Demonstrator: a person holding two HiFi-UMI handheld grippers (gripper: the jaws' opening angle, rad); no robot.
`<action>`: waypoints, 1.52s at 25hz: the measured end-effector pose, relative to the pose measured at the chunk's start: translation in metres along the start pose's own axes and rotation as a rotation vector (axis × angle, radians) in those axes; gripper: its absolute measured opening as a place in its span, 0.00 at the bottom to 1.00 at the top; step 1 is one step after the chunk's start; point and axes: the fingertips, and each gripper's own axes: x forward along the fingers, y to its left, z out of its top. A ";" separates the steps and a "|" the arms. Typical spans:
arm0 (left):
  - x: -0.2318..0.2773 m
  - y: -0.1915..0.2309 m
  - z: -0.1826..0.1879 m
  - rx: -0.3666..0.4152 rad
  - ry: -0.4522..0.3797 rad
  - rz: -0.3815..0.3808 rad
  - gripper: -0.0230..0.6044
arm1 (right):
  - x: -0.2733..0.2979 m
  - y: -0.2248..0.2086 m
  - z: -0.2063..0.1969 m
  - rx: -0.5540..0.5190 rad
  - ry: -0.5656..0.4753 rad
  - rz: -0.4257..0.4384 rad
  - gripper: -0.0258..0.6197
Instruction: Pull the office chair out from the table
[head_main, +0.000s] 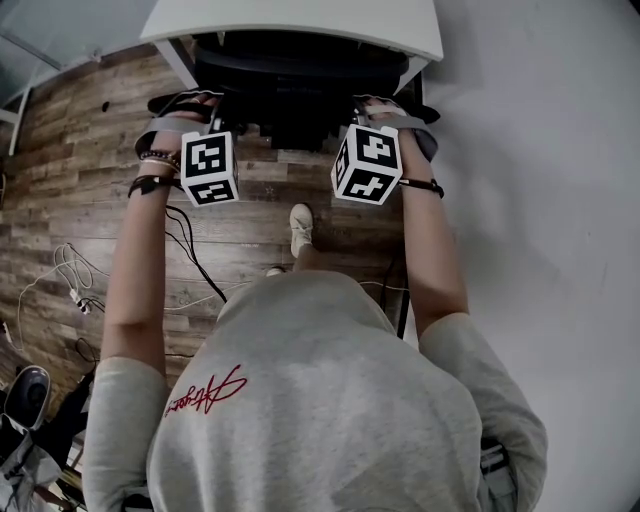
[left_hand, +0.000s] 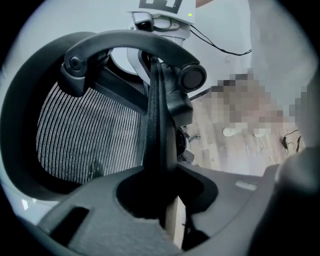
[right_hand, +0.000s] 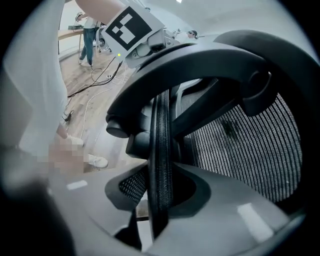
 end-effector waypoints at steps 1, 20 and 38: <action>0.000 0.000 0.000 -0.002 0.001 -0.004 0.15 | 0.000 0.000 0.000 0.001 0.000 0.001 0.20; -0.012 0.006 0.002 -0.013 0.000 -0.021 0.16 | -0.013 -0.005 0.004 -0.004 0.000 0.004 0.20; -0.023 0.003 0.003 -0.018 -0.001 -0.032 0.16 | -0.023 -0.001 0.009 -0.011 -0.001 0.001 0.20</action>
